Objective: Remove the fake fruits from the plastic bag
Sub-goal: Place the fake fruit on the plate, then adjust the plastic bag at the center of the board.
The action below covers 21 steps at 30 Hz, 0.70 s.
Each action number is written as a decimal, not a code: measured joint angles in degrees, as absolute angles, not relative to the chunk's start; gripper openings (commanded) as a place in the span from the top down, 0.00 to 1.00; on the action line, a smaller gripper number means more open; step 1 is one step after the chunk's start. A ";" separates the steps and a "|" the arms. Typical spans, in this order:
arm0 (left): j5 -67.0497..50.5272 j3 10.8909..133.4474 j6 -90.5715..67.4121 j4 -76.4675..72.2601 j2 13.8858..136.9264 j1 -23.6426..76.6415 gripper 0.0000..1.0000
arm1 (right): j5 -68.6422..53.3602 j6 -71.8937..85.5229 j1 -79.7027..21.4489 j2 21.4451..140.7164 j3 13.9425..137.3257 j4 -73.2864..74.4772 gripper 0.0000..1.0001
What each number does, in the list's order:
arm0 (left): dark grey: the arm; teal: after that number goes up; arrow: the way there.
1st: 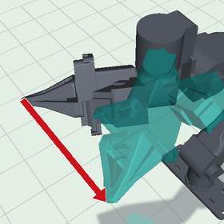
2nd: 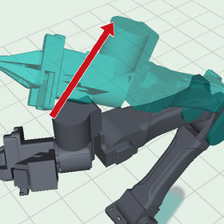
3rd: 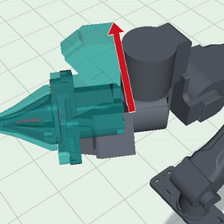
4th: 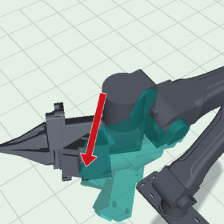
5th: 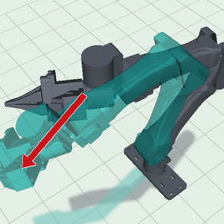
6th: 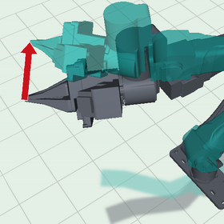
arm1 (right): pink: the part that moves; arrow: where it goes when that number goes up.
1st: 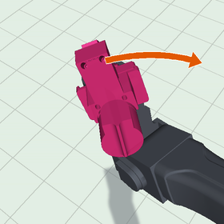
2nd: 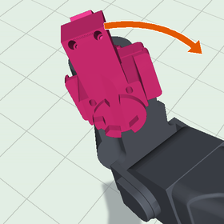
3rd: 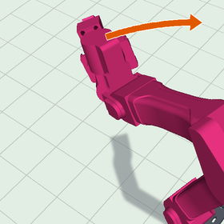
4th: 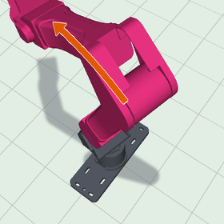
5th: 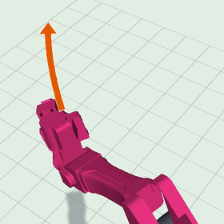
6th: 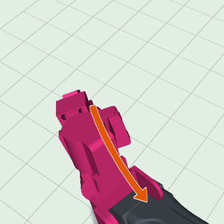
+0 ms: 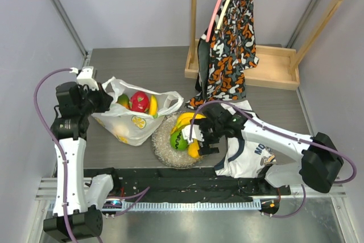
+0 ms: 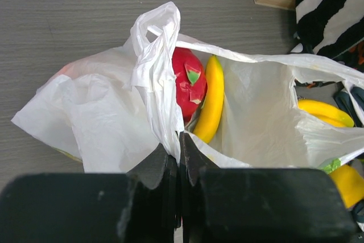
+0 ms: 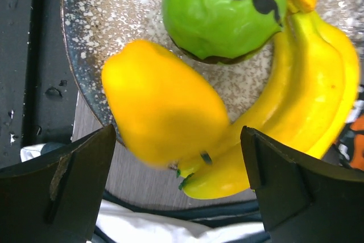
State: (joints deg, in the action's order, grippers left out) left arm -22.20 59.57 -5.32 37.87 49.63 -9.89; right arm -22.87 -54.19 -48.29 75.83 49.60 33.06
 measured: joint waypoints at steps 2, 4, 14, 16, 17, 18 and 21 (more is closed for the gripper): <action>-22.44 59.57 -4.80 38.98 49.10 -9.89 0.92 | -22.44 -54.46 -48.14 74.06 50.33 33.91 0.00; -22.63 59.57 -3.97 40.53 48.38 -9.89 0.92 | -22.41 -54.57 -47.81 71.66 52.58 34.74 0.00; -23.86 60.03 0.19 49.58 42.28 -9.89 1.00 | -23.62 -35.51 -47.81 78.52 78.37 14.13 0.18; -24.23 60.99 0.49 51.48 41.17 -9.89 1.00 | -23.20 -30.35 -48.38 84.64 82.50 7.64 0.30; -24.49 61.71 0.51 52.14 40.73 -9.89 1.00 | -23.05 -28.45 -48.75 87.13 83.72 5.04 0.34; -24.69 62.43 0.51 52.69 40.47 -9.89 1.00 | -22.55 -26.33 -49.50 91.11 85.25 1.98 0.38; -24.64 63.92 0.60 53.52 39.70 -9.89 1.00 | -21.34 -23.73 -52.18 100.25 86.87 -2.48 0.47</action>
State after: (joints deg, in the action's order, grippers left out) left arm -24.64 63.92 0.60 53.52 39.70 -9.89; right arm -21.34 -23.73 -52.18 100.25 86.87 -2.48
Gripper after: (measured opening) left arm 0.024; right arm 0.598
